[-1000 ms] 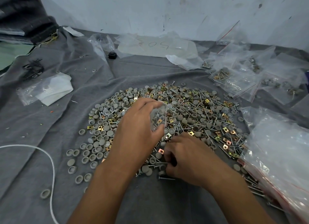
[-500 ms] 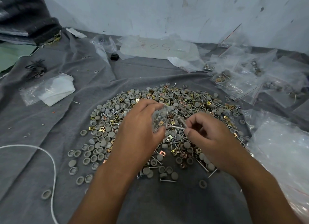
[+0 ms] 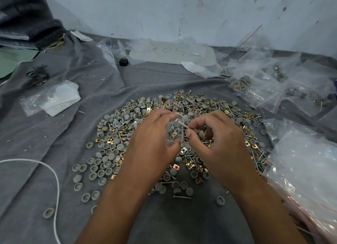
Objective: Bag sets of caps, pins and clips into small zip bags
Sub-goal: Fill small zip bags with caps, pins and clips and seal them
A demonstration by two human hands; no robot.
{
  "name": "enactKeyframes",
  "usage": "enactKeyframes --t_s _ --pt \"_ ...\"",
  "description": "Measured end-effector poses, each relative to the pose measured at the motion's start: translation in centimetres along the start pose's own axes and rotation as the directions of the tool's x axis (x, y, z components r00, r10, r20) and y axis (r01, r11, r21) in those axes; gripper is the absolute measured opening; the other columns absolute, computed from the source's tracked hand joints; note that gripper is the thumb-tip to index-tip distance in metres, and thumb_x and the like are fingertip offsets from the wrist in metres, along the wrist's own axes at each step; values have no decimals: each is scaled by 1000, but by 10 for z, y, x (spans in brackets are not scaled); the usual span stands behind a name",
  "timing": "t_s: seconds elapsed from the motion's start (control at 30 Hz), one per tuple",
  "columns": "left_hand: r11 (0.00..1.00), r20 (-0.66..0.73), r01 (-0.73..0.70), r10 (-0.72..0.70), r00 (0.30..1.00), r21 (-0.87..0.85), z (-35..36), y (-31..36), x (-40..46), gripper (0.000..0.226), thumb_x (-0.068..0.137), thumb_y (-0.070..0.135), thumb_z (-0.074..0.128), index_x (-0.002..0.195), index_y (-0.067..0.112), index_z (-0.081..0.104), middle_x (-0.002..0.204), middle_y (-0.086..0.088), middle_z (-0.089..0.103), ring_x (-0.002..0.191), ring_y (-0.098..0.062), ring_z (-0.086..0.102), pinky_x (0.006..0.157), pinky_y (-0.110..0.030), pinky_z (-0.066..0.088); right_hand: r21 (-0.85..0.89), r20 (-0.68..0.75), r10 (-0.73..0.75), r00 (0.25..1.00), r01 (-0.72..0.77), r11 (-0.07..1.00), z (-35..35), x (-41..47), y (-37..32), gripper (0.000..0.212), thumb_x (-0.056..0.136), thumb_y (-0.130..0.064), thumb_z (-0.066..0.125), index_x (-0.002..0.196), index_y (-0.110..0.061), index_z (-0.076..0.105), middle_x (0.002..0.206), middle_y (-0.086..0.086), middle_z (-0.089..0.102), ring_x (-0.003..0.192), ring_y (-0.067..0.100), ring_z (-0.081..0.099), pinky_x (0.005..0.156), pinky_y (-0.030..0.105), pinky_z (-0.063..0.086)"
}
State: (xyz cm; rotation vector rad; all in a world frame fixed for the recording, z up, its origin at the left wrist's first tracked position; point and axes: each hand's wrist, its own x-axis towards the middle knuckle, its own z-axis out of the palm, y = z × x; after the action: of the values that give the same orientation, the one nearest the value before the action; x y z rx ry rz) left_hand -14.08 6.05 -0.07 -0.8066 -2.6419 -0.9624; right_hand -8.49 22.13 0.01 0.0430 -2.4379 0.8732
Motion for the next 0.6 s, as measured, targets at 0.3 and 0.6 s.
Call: enactKeyframes --t_s 0.3,0.6 --pt "1000 -8 8 -8 1000 -15 1 0 -2 55 81 34 73 133 29 57 123 22 48 91 3 47 88 -20 47 32 -22 51 998 -50 998 9 0 -6 13 90 -44 66 90 -31 65 91 -18 55 77 3 53 68 10 38" --pt "997 -104 58 -63 993 -49 -9 -8 2 52 78 31 74 128 32 59 116 22 50 87 14 47 81 2 32 -72 602 25 798 23 997 13 -14 -2 9 87 -45 67 92 -38 64 95 -21 54 89 -2 53 78 31 51"
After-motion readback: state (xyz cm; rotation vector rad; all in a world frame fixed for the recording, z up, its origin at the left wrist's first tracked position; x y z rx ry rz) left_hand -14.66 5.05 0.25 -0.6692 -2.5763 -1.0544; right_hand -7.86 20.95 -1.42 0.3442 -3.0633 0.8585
